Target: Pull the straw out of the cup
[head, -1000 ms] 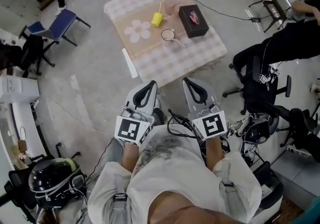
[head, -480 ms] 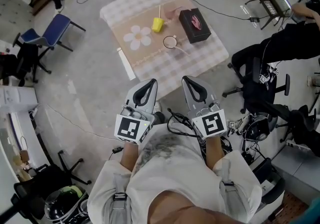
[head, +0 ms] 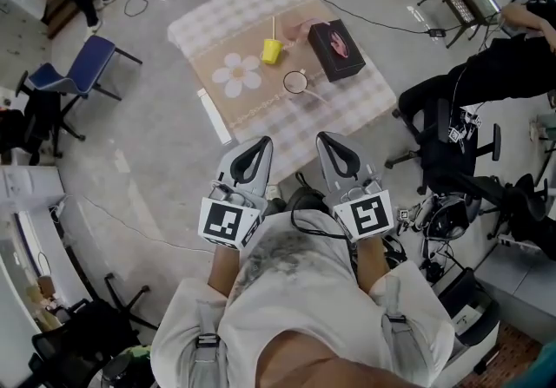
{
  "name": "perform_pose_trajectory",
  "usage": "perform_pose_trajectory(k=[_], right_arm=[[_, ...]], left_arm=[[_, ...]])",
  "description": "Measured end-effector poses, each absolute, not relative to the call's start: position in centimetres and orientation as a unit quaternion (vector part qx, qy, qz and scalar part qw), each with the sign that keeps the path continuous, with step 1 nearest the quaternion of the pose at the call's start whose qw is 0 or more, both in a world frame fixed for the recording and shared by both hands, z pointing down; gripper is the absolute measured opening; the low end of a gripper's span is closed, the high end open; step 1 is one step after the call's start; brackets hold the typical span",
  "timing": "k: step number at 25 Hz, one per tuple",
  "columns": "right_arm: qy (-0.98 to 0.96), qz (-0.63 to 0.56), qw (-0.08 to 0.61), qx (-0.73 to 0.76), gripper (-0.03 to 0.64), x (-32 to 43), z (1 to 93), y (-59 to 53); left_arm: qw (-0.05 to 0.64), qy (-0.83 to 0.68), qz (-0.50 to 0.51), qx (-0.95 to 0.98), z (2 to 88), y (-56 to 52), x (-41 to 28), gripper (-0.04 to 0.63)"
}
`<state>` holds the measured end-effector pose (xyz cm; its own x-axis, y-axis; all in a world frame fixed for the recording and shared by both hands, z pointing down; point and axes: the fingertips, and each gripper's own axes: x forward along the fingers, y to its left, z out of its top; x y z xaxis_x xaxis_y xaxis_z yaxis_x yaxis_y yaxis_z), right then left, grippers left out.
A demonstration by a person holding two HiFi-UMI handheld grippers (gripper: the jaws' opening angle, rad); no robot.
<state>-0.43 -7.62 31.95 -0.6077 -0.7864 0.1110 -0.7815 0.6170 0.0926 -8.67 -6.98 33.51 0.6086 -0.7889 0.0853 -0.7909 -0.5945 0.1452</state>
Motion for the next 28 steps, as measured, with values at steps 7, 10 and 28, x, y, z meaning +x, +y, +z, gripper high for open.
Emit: perform_pose_trajectory(k=[7, 10, 28], right_arm=[[-0.895, -0.009, 0.072, 0.441, 0.009, -0.1, 32.7, -10.7], [-0.897, -0.003, 0.070, 0.437, 0.009, 0.0, 33.1, -12.5], [-0.899, 0.020, 0.098, 0.426, 0.011, 0.8, 36.3, -19.6]], left_arm=[[0.095, -0.439, 0.009, 0.894, 34.5, -10.0, -8.4, -0.003], [0.095, -0.447, 0.011, 0.890, 34.7, -11.6, -8.4, -0.003], [0.131, -0.455, 0.030, 0.881, 37.8, -18.1, -7.7, -0.003]])
